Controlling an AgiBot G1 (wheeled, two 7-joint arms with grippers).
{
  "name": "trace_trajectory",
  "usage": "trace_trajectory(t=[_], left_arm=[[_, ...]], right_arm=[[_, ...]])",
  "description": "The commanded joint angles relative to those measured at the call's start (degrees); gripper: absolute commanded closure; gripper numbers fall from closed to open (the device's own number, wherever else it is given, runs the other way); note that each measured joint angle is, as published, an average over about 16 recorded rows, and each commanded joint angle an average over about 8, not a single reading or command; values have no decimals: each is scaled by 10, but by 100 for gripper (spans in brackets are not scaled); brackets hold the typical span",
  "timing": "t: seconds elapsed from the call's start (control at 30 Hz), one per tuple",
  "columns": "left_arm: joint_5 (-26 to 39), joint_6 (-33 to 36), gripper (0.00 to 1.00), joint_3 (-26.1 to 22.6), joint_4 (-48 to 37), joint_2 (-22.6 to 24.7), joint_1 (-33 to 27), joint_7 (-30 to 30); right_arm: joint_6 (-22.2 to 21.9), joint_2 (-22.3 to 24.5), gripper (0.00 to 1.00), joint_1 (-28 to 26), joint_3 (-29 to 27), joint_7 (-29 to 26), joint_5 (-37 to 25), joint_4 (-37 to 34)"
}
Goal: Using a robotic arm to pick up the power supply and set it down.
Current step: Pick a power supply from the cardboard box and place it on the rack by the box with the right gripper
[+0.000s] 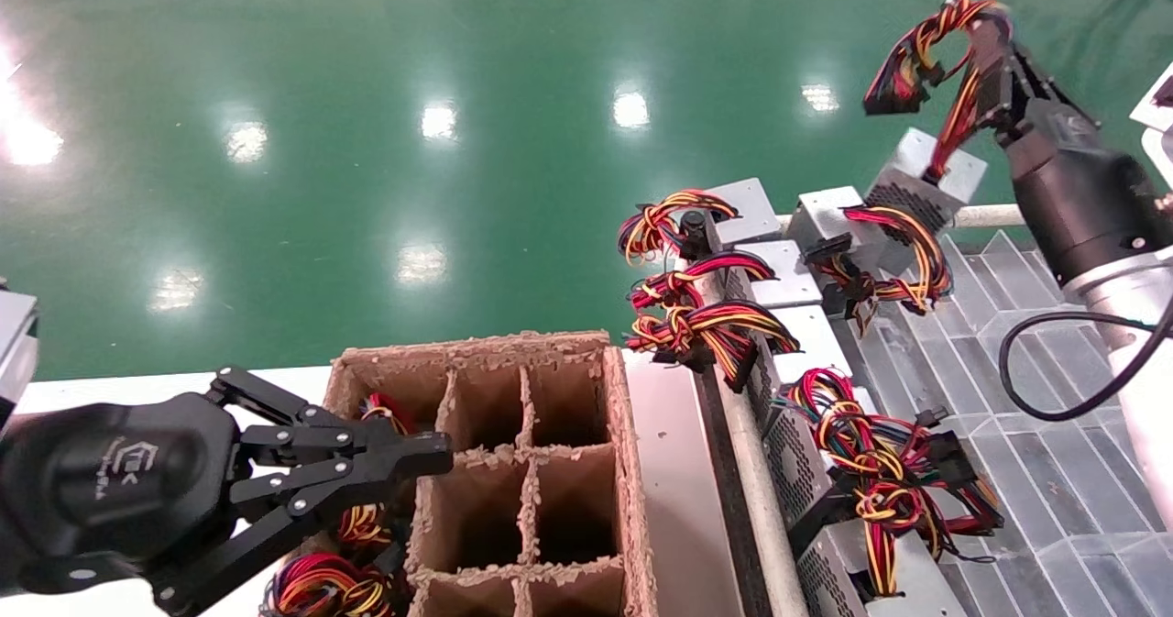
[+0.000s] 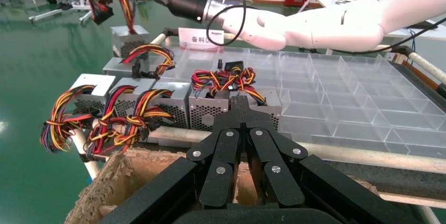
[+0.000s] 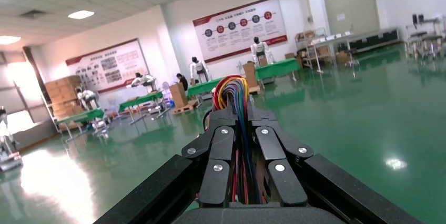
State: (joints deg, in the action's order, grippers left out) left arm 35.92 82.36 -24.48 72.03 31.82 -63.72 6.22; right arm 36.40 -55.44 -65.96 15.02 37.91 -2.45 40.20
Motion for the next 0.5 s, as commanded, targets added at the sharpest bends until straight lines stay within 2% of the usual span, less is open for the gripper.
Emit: trace_trajectory(t=[0.03,0.23,0.5], left_arm=[[0,0,100,0,0,0,0,0],[0,0,100,0,0,0,0,0],[0,0,100,0,0,0,0,0]], right_arm=[[2,0,100,2,-4,8,1,5],[-28,31,100,30,-16,8,6,58],[-98,47,100,84,-40,18,18,142]])
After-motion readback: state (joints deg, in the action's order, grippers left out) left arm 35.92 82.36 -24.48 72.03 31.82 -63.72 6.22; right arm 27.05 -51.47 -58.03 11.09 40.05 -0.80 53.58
